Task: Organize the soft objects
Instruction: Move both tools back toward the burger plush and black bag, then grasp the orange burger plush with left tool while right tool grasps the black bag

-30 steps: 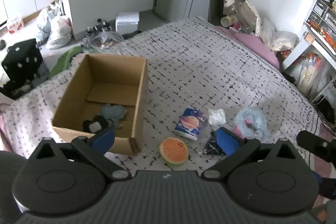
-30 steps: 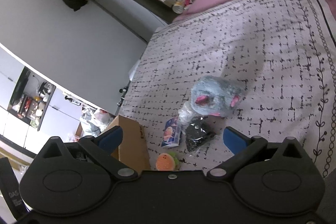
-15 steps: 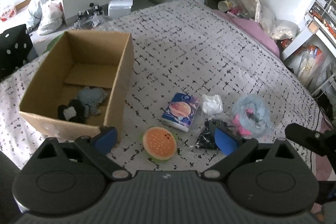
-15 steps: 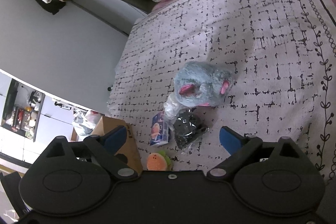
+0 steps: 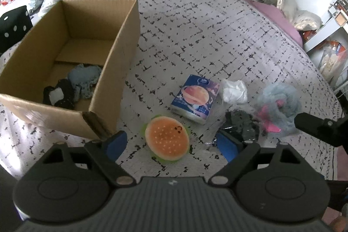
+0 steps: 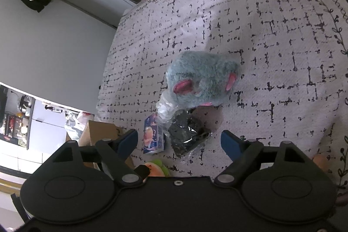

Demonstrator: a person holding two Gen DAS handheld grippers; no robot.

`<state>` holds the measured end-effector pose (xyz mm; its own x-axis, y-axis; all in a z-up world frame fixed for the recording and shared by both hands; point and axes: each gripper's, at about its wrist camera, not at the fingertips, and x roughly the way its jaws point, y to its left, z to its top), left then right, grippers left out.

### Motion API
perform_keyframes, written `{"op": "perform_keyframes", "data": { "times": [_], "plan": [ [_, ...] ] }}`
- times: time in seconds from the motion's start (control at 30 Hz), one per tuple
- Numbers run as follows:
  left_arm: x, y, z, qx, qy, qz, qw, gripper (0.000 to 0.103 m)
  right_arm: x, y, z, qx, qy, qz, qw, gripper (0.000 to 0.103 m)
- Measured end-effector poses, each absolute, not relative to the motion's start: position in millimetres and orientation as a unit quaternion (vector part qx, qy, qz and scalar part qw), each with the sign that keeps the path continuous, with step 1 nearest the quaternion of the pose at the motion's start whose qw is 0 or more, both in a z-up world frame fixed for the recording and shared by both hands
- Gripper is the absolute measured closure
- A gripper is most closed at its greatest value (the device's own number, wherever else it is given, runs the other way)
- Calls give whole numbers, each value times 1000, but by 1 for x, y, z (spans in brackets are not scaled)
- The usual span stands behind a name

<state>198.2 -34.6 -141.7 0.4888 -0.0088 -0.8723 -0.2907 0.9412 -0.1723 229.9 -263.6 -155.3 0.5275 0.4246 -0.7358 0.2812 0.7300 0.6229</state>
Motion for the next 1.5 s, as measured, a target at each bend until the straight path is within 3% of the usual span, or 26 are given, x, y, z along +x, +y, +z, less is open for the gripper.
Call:
{"op": "perform_keyframes", "data": {
  "times": [0.3, 0.67, 0.87, 0.9, 1.0, 1.13, 1.5],
  "plan": [
    [206, -43, -173, -124, 515, 113, 841, 19, 251, -237, -175, 315, 507, 37, 801, 22],
    [216, -38, -189, -124, 526, 131, 831, 48, 270, -208, -190, 241, 520, 34, 819, 22],
    [214, -37, -187, -134, 526, 128, 830, 54, 274, -196, -195, 213, 524, 48, 823, 22],
    [213, -37, -186, -136, 527, 127, 830, 54, 274, -194, -195, 207, 525, 51, 824, 26],
    [211, -36, -183, -145, 529, 124, 827, 55, 272, -191, -199, 184, 528, 51, 827, 54],
    [206, -36, -170, -145, 524, 118, 831, 55, 269, -191, -198, 174, 524, 54, 832, 72],
    [178, -27, -115, -144, 477, 111, 860, 55, 245, -192, -164, 193, 484, 79, 850, 73]
  ]
}}
